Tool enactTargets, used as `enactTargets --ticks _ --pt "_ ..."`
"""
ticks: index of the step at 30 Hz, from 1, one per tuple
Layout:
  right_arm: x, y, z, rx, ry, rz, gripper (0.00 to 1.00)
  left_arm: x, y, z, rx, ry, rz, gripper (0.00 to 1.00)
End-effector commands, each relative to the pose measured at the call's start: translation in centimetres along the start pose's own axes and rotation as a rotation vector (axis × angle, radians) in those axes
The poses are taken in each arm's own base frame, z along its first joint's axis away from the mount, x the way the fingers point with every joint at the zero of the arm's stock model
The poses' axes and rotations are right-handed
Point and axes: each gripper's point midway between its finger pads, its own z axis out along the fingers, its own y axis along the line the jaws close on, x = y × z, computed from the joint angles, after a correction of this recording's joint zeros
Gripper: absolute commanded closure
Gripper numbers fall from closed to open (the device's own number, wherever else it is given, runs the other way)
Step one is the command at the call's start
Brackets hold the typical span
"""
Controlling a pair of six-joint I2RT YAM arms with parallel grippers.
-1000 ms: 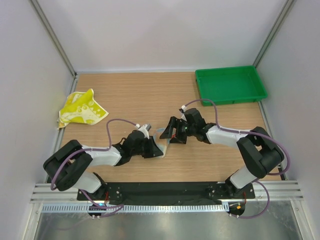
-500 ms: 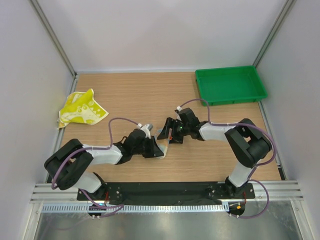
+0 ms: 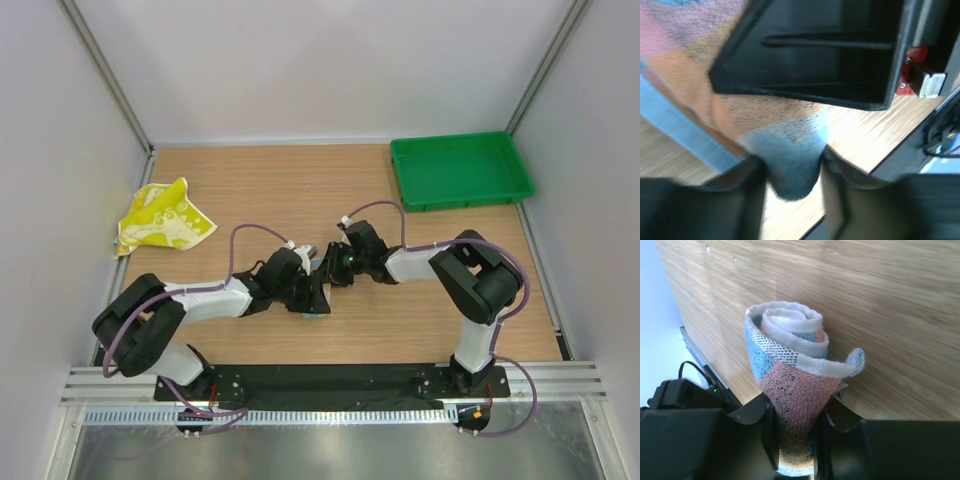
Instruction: Roll the towels
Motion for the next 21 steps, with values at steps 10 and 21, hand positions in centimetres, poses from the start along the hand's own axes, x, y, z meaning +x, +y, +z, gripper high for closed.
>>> enactTargets --ticks 10,21 --pt "-4.6 2.8 -3.1 -0.141 -0.024 -0.101 0.99 -2.3 -1.9 -7.6 -0.118 -0.043 0.039 0.07" --pt "-19.6 3.3 -16.2 -0.017 -0.255 -0.196 0.99 -4.9 -1.2 -16.9 -0.281 -0.217 0.091 0.06"
